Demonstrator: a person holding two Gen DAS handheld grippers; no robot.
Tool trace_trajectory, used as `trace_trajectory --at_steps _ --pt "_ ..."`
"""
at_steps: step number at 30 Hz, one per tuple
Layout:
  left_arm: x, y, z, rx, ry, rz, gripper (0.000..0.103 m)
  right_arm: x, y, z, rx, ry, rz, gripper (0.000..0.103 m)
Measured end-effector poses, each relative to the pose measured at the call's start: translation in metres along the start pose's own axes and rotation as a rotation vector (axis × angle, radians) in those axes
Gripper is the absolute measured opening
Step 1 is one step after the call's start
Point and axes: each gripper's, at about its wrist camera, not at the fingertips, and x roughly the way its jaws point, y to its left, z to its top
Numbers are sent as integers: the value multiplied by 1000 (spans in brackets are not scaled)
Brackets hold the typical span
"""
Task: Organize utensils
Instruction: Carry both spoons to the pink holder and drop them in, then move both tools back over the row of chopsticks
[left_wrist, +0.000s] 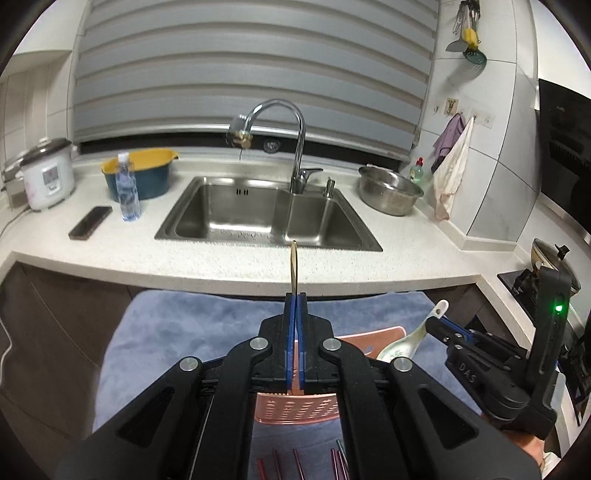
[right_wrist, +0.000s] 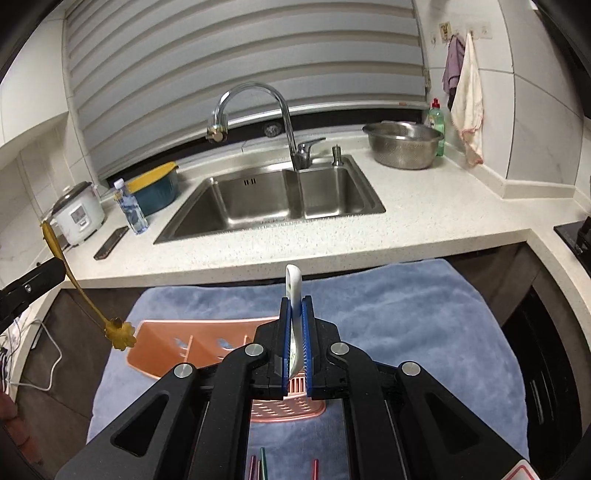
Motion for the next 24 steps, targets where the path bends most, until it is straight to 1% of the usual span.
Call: trace_trajectory --at_steps 4,7,9,11,13,14,15,16,17,18,19,21,24 --pt "18 8 -11 -19 35 -12 1 23 -3 -12 0 44 -5 6" --pt "31 10 -17 -14 58 9 1 33 -4 -17 2 61 0 6" --pt "35 12 -20 -11 65 24 1 36 -1 -19 -7 64 -5 6" --pt "37 14 -22 -16 70 24 1 39 2 -20 -23 63 -18 6" --pt "40 15 -24 -17 78 29 2 39 1 -21 -14 64 -13 6" --pt "40 14 -26 -11 80 44 3 37 0 -21 -6 58 -6 8" --pt "39 13 -27 -5 81 56 7 33 -1 -21 5 54 1 13" --pt "38 12 -28 2 85 72 23 30 -3 -20 11 48 3 16" --pt "36 12 -29 3 84 86 48 22 -4 -20 16 33 2 23" --pt "31 11 -31 0 72 112 56 14 -4 -20 15 20 -1 30" --pt "25 10 -32 0 56 125 60 5 -3 -20 14 6 -4 33" --pt "14 5 -35 14 50 125 60 -9 -4 -23 14 -9 -6 43" --pt "-2 -4 -42 44 50 142 61 -39 -4 -33 16 -26 -5 51"
